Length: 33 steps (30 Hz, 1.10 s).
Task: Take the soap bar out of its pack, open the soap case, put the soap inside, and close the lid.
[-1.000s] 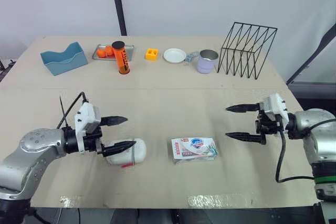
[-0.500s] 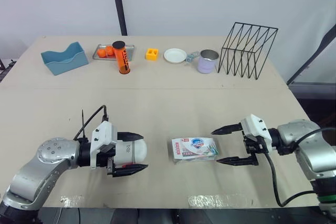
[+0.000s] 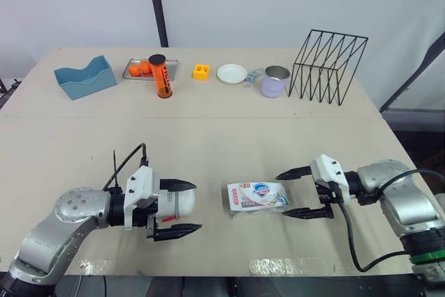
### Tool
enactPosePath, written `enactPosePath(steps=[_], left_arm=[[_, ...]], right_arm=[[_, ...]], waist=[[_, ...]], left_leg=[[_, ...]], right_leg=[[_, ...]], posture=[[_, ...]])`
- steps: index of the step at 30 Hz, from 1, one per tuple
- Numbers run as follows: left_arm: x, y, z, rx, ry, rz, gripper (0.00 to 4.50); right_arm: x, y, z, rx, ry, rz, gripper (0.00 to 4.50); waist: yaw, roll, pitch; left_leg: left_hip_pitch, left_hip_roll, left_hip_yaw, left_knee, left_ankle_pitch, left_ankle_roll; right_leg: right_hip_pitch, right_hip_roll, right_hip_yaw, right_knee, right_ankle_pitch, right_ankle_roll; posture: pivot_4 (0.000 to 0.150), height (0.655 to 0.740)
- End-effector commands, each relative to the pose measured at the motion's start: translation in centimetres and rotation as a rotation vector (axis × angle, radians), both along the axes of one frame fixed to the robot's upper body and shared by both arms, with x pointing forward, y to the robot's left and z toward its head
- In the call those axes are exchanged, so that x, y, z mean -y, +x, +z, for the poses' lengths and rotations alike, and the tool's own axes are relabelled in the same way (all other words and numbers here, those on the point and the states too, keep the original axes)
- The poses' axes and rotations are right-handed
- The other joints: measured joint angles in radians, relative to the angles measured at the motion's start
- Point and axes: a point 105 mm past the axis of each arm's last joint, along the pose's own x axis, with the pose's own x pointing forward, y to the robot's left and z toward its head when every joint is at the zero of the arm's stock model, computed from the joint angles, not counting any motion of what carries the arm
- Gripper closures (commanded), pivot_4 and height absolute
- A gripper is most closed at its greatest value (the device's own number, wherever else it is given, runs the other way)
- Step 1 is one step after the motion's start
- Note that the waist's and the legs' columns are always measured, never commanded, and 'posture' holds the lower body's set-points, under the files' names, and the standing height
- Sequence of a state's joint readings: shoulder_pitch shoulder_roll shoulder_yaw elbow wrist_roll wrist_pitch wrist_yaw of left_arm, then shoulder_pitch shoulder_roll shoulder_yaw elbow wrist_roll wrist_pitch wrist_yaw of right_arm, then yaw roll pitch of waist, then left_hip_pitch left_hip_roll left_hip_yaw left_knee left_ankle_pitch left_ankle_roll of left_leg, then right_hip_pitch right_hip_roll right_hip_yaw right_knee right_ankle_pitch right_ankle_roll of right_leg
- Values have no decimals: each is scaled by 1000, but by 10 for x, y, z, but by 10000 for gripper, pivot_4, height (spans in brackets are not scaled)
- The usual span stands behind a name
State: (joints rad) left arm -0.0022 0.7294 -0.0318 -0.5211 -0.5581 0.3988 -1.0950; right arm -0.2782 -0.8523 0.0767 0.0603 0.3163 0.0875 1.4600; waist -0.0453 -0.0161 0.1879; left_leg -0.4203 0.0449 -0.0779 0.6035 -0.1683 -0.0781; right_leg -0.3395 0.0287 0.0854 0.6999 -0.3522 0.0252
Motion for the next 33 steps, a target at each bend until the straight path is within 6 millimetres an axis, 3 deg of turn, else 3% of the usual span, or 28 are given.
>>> enactPosePath(steps=[1, 14, 17, 33], left_arm=[[5, -4, 6, 43, -9, -17, 797], [8, -5, 5, 41, -20, -7, 797], [8, -5, 5, 40, -20, -8, 0], [10, -7, 5, 40, -21, -14, 0]], right_arm=[[-2, 1, 5, 35, 5, 25, 0], [0, 2, 2, 56, -4, 35, 0], [0, 2, 1, 60, 0, 30, 6023], [-1, 3, -4, 61, 0, 23, 6023]], waist=[[0, 0, 0], [0, 0, 0], [0, 0, 0], [0, 0, 0]], left_leg=[[0, 0, 0, 0, 0, 0], [0, 0, 0, 0, 0, 0], [0, 0, 0, 0, 0, 0], [0, 0, 0, 0, 0, 0]], right_leg=[[0, 0, 0, 0, 0, 0], [0, 0, 0, 0, 0, 0], [0, 0, 0, 0, 0, 0], [0, 0, 0, 0, 0, 0]], posture=[[1500, 7400], [1500, 7400], [1500, 7400], [1500, 7400]])
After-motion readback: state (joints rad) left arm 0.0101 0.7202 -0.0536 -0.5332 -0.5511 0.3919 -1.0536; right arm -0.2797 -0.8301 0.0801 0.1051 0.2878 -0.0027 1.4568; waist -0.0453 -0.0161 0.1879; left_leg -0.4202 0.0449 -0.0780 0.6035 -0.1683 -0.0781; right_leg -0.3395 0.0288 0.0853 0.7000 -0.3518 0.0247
